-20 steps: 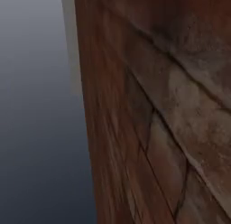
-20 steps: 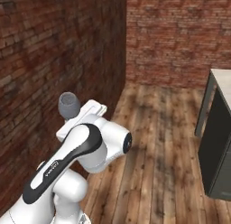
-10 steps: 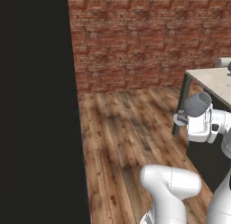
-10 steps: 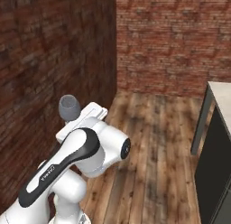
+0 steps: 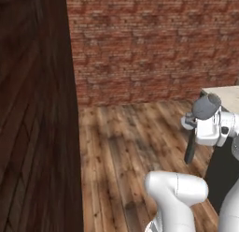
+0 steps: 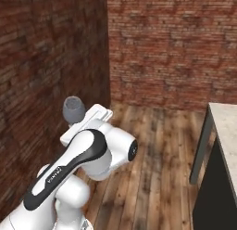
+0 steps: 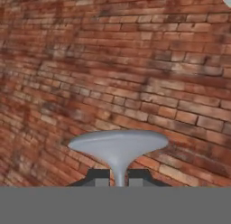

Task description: Retrieve the wine glasses from the counter and place one next to each plate.

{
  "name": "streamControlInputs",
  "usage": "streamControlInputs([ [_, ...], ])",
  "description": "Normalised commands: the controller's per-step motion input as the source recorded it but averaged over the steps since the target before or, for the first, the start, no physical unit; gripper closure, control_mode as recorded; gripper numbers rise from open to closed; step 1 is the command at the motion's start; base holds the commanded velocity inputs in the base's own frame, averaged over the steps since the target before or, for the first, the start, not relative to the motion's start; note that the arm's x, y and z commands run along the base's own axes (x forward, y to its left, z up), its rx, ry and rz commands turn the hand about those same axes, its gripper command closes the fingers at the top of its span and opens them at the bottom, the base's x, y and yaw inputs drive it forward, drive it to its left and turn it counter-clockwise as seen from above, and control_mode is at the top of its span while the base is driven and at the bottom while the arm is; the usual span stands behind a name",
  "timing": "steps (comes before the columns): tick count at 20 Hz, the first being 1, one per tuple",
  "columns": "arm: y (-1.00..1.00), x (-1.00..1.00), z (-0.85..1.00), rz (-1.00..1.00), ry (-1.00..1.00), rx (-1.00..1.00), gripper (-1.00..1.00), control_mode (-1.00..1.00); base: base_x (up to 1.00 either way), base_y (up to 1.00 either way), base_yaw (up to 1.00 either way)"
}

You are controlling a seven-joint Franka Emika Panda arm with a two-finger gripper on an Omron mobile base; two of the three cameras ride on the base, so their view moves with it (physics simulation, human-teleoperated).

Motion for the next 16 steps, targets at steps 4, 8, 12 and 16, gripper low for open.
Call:
streamControlInputs([
  [4,0.00,0.00,0.00,0.00,0.00,0.00,1.00,1.00,1.00,0.02,-0.01],
  [8,0.00,0.00,0.00,0.00,0.00,0.00,1.00,1.00,1.00,0.07,-0.07],
  [12,0.00,0.00,0.00,0.00,0.00,0.00,1.00,1.00,1.00,0.19,-0.27],
  [16,0.00,0.00,0.00,0.00,0.00,0.00,1.00,1.00,1.00,0.67,-0.26],
])
